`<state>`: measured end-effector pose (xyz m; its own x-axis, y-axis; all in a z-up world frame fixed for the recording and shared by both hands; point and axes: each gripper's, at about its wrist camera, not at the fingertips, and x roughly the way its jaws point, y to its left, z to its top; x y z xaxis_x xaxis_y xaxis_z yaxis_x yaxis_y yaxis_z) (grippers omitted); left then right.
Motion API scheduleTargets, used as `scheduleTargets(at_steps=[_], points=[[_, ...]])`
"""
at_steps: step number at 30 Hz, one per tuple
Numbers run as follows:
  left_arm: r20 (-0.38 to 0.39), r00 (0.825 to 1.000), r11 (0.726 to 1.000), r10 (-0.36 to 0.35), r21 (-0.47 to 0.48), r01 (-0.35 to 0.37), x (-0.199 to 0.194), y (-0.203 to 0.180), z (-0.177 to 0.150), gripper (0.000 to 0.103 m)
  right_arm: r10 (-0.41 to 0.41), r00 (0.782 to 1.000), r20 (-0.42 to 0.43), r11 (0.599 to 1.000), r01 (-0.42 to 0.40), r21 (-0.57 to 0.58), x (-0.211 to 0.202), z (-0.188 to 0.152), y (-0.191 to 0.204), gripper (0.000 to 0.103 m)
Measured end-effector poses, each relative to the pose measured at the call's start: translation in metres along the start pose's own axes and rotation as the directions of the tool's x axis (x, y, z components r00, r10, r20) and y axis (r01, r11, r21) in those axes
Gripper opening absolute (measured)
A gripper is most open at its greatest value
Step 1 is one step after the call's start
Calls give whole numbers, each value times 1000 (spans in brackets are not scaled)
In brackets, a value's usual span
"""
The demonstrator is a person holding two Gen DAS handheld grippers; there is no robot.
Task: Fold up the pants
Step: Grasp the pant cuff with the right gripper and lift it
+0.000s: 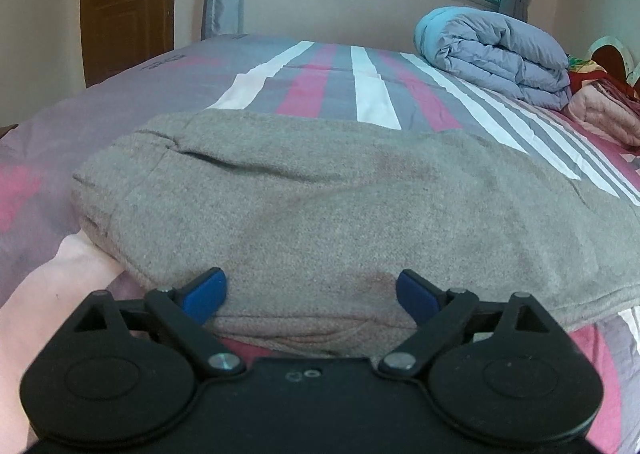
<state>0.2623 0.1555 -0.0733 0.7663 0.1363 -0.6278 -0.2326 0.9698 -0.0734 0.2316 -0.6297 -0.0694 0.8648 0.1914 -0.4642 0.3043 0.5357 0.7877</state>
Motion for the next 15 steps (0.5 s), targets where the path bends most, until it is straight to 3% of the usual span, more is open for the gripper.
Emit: scheduleTargets(at_steps=[3, 5, 10, 12, 13, 15], points=[[-4, 1000, 1000, 0, -1, 0, 0, 0, 1, 86, -13, 1000, -13, 999, 14, 41, 23, 0, -8, 50], [1, 1000, 1000, 3, -3, -3, 0, 0, 0, 86, -9, 1000, -5, 998, 9, 59, 32, 2, -14, 44], [28, 999, 1000, 21, -15, -21, -2, -3, -6, 86, 37, 999, -31, 998, -39, -52, 49, 6, -12, 42], [26, 999, 999, 34, -23, -33, -2, -5, -5, 86, 25, 998, -51, 996, -29, -80, 59, 9, -10, 29], [23, 999, 999, 40, -23, -40, -3, -6, -4, 87, 7, 998, -65, 996, -13, -91, 62, 11, -10, 16], [22, 998, 997, 67, -29, -66, -8, -9, -1, 87, 13, 997, -78, 996, -20, -90, 64, 12, -12, 14]])
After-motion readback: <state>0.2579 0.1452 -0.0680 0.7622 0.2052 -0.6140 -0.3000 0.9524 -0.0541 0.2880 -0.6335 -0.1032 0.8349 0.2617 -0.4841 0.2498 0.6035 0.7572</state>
